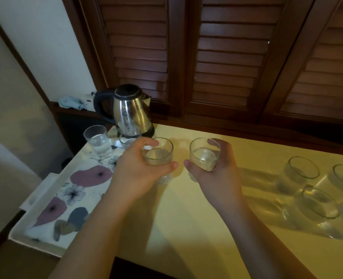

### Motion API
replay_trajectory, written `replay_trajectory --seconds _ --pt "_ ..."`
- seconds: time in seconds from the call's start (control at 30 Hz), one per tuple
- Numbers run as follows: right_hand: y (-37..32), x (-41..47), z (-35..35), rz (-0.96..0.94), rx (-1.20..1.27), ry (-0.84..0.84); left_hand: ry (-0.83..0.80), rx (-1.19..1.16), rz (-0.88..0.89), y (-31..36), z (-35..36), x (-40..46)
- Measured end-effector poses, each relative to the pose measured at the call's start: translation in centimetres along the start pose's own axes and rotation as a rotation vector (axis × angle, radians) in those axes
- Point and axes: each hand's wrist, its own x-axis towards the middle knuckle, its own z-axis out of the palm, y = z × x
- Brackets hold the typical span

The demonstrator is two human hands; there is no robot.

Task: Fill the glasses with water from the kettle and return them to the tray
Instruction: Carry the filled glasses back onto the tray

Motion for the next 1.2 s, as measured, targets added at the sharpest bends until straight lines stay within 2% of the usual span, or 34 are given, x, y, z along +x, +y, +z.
replay_trajectory --seconds 0.23,0.43,0.57,0.73,1.2 --pt "-3.9 -2.7 7.1 0.019 0.093 -0.122 0.077 0.001 -0.02 -3.1 -8.1 0.2" --pt "-5.5 -3.7 13.2 0.039 0.148 -0.209 0.115 -0.043 -0.067 -7.3 -12.4 1.8" --pt "-5.7 -4.1 16.5 0.049 0.139 -0.255 0.103 -0.003 -0.09 -10.3 -13.4 3.5" --pt "-5.3 -4.5 19.0 0.046 0.087 -0.231 0.082 0.063 -0.103 -13.8 -13.9 5.4" --pt "-4.2 -4.6 20.6 0.172 0.045 -0.207 0.039 0.02 -0.117 -16.5 -13.6 7.5"
